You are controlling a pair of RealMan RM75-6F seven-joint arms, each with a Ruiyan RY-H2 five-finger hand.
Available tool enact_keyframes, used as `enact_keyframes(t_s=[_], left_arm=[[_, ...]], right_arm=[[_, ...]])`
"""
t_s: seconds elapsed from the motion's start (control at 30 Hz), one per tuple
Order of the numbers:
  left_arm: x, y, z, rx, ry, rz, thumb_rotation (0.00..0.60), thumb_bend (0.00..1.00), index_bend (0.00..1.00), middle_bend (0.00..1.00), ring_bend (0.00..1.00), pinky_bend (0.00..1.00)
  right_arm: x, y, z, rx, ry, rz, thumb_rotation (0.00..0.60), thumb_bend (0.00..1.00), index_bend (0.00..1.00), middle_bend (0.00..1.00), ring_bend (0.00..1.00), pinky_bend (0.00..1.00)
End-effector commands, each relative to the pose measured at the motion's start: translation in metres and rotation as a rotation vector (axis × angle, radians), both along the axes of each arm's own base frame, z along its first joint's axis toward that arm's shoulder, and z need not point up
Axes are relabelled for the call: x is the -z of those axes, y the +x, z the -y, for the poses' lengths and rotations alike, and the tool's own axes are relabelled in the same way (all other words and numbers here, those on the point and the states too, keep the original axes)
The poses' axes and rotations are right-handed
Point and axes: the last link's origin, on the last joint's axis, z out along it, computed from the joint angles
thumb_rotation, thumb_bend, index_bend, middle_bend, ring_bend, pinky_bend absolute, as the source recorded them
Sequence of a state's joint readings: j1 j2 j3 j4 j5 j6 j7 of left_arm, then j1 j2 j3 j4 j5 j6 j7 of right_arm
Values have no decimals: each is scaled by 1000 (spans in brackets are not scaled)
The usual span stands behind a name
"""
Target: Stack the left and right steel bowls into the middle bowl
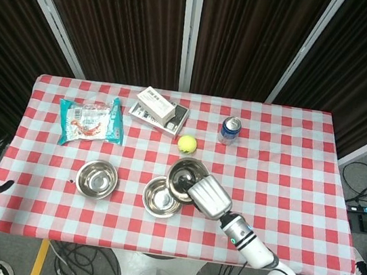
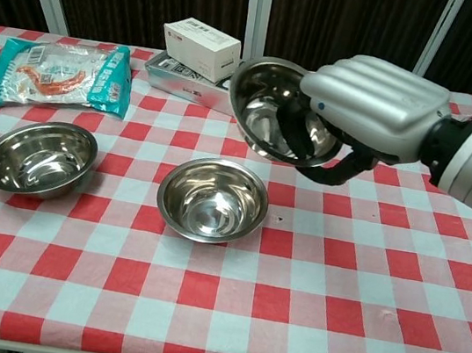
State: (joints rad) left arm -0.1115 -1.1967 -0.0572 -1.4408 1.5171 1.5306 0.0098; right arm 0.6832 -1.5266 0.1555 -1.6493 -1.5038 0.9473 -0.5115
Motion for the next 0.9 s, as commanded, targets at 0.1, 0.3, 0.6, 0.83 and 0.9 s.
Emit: enact_keyframes(t_s=[0.1, 0.3, 0.6, 0.83, 0.9], left_arm=[[1, -5, 1, -18, -5, -8, 600, 35, 156, 207, 165, 287], [2, -11, 2, -35, -11, -2, 600, 36, 155, 207, 165, 287], [1, -17, 2, -42, -11, -5, 600, 36, 156, 207, 165, 287], [-3, -21, 3, -55, -1, -15, 600, 36, 155, 207, 165, 287], [-3, -22, 2, -61, -1, -13, 600, 36, 156, 207, 165, 287]], right_arm=[[10, 14, -8, 15, 58, 24, 600, 380, 661, 579, 775, 739], [24, 22, -15, 22, 110, 20, 600, 381, 661, 579, 775, 739], [42, 22, -17, 46, 137, -28, 600, 381, 661, 579, 775, 739], [57, 26, -10, 51, 153, -44, 600, 362, 661, 572, 775, 739], [60, 28, -9, 40, 173, -56, 600, 285, 608, 528, 774, 739]])
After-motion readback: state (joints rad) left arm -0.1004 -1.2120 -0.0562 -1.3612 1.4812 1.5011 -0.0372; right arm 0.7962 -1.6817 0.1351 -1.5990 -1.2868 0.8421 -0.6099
